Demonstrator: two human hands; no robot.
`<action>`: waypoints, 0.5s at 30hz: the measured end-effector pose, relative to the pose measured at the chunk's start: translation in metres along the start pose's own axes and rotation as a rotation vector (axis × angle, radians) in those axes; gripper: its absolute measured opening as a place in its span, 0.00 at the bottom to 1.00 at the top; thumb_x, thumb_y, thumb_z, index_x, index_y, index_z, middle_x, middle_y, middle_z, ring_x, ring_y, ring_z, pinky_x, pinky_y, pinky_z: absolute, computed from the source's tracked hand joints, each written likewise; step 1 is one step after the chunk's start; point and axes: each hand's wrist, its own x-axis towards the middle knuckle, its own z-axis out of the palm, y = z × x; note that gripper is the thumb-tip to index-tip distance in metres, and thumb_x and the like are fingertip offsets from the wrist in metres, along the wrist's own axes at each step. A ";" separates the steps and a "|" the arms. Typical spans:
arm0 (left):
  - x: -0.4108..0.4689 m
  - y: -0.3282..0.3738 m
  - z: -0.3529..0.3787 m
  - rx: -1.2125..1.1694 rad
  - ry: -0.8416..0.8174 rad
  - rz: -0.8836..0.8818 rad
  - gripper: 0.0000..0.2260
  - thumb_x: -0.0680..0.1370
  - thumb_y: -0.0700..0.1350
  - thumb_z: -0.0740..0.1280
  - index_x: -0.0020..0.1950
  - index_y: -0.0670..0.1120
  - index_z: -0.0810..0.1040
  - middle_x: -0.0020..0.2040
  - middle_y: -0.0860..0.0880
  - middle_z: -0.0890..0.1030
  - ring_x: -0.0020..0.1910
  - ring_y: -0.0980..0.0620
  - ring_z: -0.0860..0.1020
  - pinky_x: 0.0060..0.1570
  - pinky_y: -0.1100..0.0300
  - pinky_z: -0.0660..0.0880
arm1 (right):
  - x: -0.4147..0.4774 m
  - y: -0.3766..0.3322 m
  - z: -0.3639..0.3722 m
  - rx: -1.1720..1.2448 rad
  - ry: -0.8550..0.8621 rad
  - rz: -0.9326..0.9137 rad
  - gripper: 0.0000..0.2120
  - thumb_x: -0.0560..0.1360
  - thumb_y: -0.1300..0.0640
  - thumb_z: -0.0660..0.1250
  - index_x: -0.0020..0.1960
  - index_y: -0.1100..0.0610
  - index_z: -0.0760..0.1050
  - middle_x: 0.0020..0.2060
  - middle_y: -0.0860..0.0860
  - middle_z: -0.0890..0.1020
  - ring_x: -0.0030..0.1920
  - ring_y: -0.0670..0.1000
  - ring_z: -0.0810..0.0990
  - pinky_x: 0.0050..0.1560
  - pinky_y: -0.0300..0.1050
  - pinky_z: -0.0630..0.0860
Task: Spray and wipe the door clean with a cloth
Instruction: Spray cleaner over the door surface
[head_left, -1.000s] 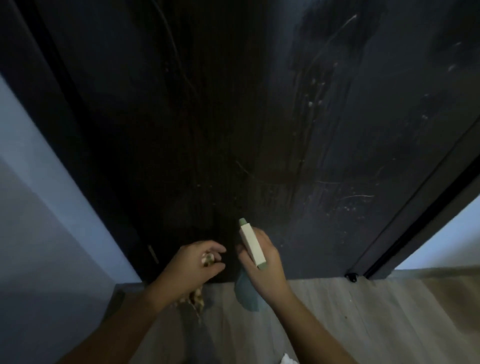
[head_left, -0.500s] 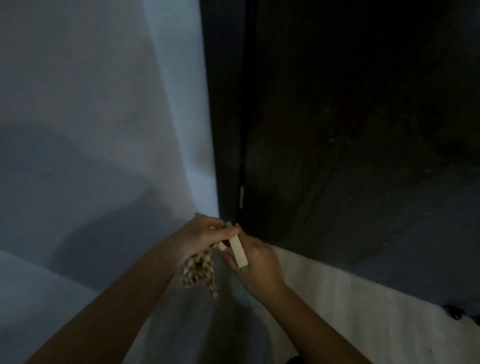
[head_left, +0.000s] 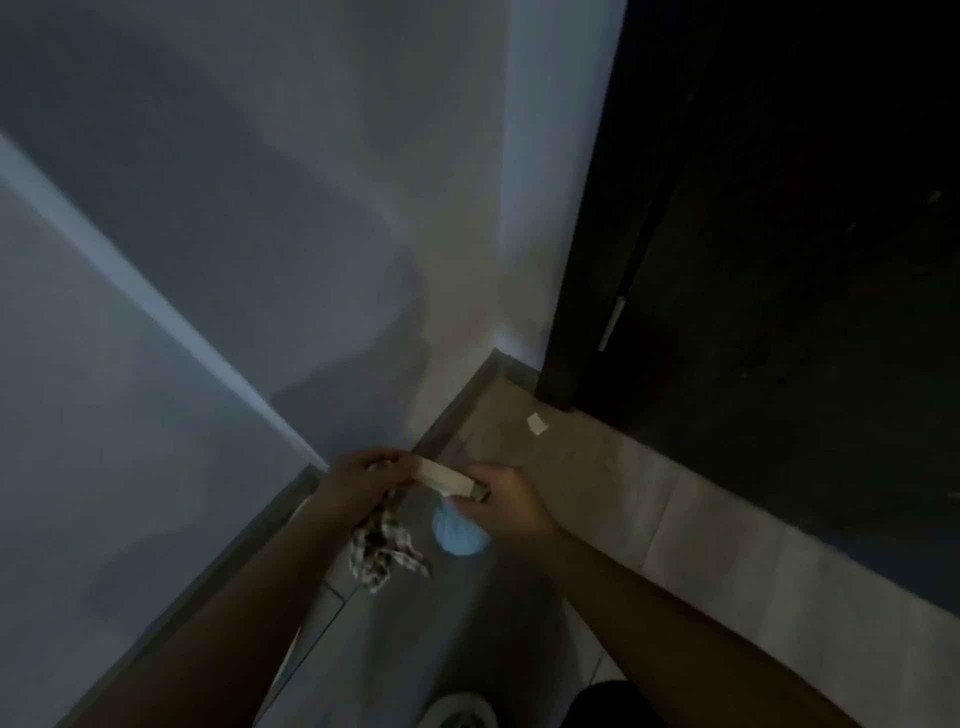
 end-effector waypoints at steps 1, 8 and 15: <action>-0.001 -0.010 -0.004 -0.021 0.020 -0.012 0.05 0.75 0.42 0.71 0.48 0.42 0.84 0.45 0.42 0.85 0.49 0.42 0.82 0.52 0.53 0.78 | 0.005 0.000 0.007 -0.008 -0.033 0.024 0.13 0.75 0.55 0.70 0.58 0.57 0.78 0.48 0.50 0.81 0.50 0.48 0.81 0.53 0.44 0.77; -0.007 -0.058 -0.017 0.004 0.173 -0.070 0.07 0.75 0.46 0.71 0.51 0.46 0.84 0.47 0.46 0.84 0.50 0.47 0.81 0.52 0.56 0.75 | 0.017 -0.002 0.042 -0.079 -0.166 0.053 0.19 0.78 0.56 0.65 0.69 0.57 0.72 0.59 0.55 0.80 0.59 0.52 0.79 0.57 0.42 0.75; -0.008 -0.052 -0.011 -0.119 0.245 -0.104 0.11 0.77 0.42 0.69 0.57 0.40 0.80 0.48 0.42 0.82 0.40 0.53 0.79 0.33 0.69 0.74 | 0.020 -0.006 0.052 -0.109 -0.106 0.006 0.19 0.79 0.56 0.65 0.69 0.57 0.72 0.59 0.56 0.80 0.59 0.54 0.79 0.60 0.48 0.76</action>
